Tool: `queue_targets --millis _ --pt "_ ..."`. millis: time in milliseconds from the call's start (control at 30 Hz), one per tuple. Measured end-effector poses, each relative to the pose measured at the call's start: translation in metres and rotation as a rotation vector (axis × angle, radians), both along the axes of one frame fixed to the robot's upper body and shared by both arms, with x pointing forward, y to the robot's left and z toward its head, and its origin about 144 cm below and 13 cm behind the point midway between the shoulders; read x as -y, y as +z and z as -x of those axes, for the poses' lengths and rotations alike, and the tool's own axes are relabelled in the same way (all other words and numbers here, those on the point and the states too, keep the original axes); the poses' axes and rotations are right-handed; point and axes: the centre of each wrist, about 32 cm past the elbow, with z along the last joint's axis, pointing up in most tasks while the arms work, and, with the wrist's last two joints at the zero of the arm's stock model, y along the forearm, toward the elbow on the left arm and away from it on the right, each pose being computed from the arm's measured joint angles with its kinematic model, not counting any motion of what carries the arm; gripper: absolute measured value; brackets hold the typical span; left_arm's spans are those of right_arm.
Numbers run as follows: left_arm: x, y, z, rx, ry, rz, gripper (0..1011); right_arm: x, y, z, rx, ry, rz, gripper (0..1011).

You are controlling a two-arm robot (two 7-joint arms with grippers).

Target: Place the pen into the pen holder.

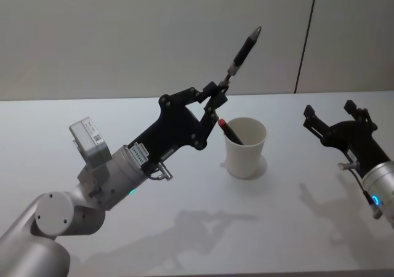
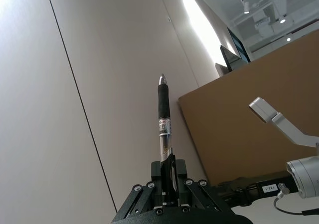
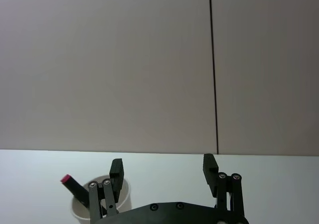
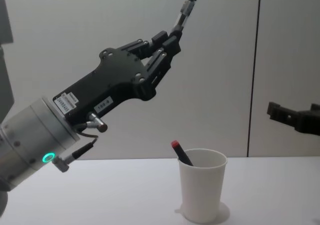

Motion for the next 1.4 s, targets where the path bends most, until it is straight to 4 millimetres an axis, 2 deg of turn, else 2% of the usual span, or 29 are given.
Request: queue_targets --millis 833,1167,1400 --pt "0.001 0.000 -0.003 0.022 -0.020 0.007 176 0.036 0.020 0.017 0.148 0.344 -0.080 1001" --pt "0.001 0.000 -0.003 0.024 -0.022 0.008 176 0.050 0.036 0.026 0.232 0.515 -0.128 1001" --pt "0.001 0.000 -0.004 0.025 -0.022 0.008 176 0.051 0.048 0.030 0.280 0.592 -0.152 1001"
